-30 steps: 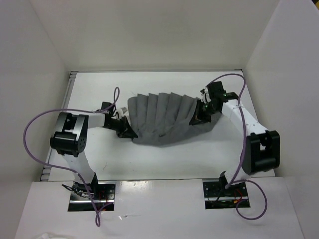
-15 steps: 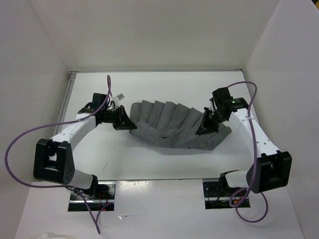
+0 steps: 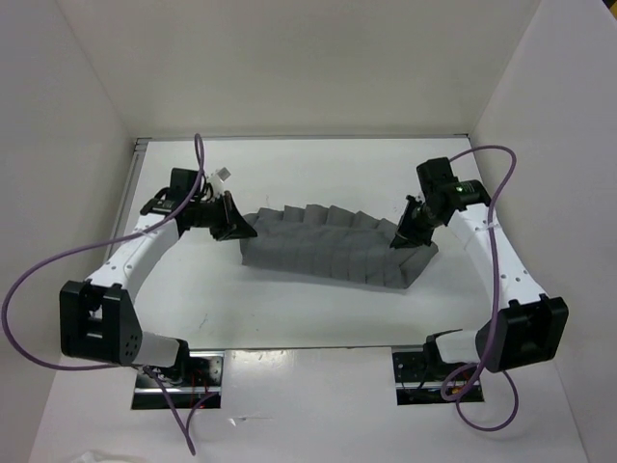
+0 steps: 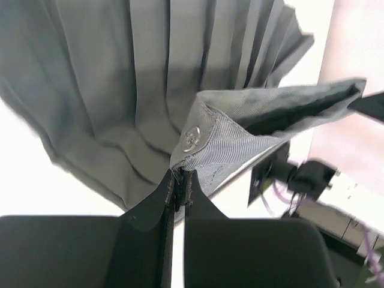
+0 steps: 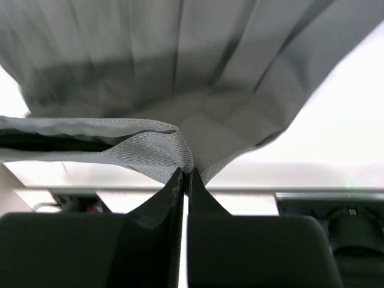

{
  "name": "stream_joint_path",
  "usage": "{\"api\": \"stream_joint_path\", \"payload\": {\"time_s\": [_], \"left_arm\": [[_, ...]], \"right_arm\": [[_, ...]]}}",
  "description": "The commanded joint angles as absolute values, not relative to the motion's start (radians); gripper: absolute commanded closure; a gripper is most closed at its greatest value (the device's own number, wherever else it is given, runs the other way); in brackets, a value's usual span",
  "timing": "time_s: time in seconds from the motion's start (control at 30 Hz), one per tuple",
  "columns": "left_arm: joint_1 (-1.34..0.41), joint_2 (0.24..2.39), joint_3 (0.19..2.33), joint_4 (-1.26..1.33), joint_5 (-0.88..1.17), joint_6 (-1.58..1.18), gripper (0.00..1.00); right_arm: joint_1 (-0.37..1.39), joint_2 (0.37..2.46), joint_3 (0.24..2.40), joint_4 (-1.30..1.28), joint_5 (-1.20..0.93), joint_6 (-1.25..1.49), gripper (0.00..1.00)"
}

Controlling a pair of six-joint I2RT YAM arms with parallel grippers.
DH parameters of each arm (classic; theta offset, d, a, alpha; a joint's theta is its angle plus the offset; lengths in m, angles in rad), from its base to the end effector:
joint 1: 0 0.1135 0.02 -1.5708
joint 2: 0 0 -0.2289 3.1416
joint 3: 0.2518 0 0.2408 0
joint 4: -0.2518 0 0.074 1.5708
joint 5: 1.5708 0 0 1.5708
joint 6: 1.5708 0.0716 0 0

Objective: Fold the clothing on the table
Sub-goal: Fold the skirt

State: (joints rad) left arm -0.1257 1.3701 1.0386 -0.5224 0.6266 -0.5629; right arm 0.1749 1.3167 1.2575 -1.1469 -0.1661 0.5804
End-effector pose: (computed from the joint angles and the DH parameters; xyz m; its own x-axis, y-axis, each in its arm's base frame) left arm 0.2935 -0.0794 0.2191 -0.8907 -0.3231 -0.3198 0.0101 0.6892 -0.7245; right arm 0.2445 0.0552 0.2460 -0.8953 0.3910 -0.2136 0.3124 0.8927 0.3247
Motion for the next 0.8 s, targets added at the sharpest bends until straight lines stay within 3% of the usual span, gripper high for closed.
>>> {"api": "stream_joint_path", "payload": {"time_s": [0.0, 0.27, 0.77], "left_arm": [[-0.107, 1.455, 1.126, -0.431, 0.563, -0.589, 1.0], [-0.14, 1.675, 1.304, -0.356, 0.476, -0.612, 1.0], [-0.205, 1.928, 1.426, -0.31, 0.416, -0.603, 1.0]], "right_arm": [[0.129, 1.341, 1.313, -1.083, -0.055, 0.597, 1.0], [0.109, 1.425, 1.313, -0.945, -0.035, 0.597, 1.0], [0.089, 1.614, 1.362, -0.847, 0.06, 0.578, 1.0]]}}
